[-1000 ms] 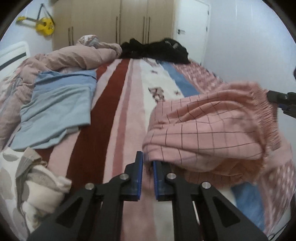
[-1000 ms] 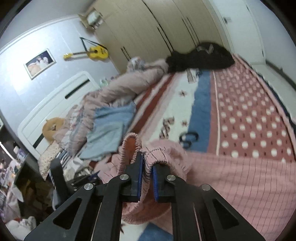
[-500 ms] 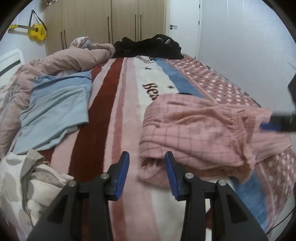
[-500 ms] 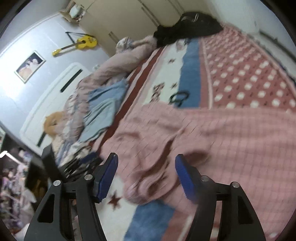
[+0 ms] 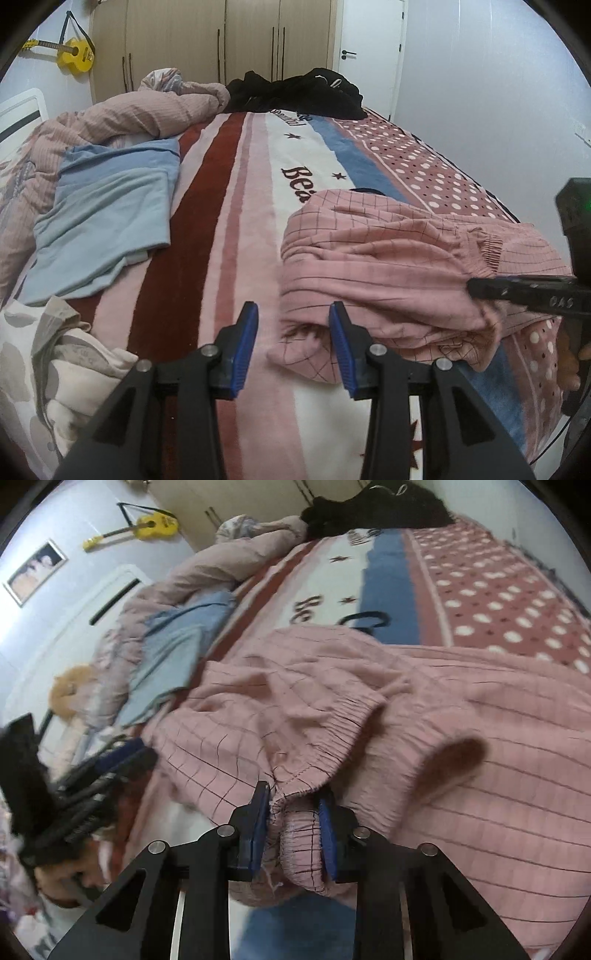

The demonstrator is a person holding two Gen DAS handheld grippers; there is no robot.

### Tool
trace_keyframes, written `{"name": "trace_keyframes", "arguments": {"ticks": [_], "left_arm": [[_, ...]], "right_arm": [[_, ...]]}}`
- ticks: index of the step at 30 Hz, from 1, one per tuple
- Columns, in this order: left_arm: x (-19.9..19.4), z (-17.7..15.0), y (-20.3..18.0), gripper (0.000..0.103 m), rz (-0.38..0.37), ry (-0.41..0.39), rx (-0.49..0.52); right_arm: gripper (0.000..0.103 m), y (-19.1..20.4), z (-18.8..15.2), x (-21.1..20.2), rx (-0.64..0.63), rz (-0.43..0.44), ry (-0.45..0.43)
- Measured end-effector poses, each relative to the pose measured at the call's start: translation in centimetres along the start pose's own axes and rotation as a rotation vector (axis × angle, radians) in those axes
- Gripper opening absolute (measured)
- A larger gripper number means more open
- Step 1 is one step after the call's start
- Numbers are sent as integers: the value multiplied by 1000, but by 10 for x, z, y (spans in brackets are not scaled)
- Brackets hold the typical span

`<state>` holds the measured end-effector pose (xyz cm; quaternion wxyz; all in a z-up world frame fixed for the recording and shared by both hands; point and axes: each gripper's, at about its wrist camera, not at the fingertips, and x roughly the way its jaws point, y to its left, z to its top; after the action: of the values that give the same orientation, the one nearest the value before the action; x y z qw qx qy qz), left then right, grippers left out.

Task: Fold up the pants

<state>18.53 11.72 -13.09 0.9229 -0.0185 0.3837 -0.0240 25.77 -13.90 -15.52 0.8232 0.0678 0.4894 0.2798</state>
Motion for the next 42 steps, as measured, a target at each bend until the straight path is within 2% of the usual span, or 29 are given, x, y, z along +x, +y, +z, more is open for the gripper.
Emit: {"name": "trace_keyframes", "arguments": {"ticks": [6,9,10,11,13,14,16,19,21,22,23,24,25,30,34,38,42], "left_arm": [[1,7,-10,38,-24,-8,14],[1,9,-17,43,-27,-13,26],[1,9,-18,43,-28,-12,28],[1,9,-18,43,-26,-8,29],[2,8,-17,43,-20,-3,32],[2,8,-16,43,-18,-1,34],[2,7,-15,43,-16,3,33],[2,7,-14,43,-20,2,21],[2,7,-14,43,-17,2,24],[2,7,-13,43,-14,2,25],[2,7,-11,43,-12,3,24],[2,7,-11,43,-12,4,22],[1,7,-10,43,-13,4,20],[-4,8,-15,43,-33,-6,33],[-6,11,-28,43,-58,-7,51],[-1,17,-41,44,-82,4,49],[11,22,-47,52,-98,38,22]], "right_arm": [[19,-28,3,-43,31,-25,-63],[26,-38,1,-29,35,-59,49],[37,-41,-2,-25,43,-62,70],[50,-45,-5,-27,60,-45,54],[68,-51,-7,-32,91,-23,10],[73,-57,-6,-35,114,-14,-12],[74,-63,-2,-30,137,14,-7],[74,-67,10,-14,171,123,-13],[74,-64,18,-5,178,146,-21],[66,-61,22,-1,178,141,-31],[41,-57,24,1,169,132,-36],[25,-54,26,2,159,113,-34],[18,-50,28,1,147,93,-36],[17,-43,34,-36,99,69,-133],[17,-54,47,-70,98,26,-149],[17,-81,55,-76,130,-36,-85],[21,-110,47,-48,143,-113,-23]]}}
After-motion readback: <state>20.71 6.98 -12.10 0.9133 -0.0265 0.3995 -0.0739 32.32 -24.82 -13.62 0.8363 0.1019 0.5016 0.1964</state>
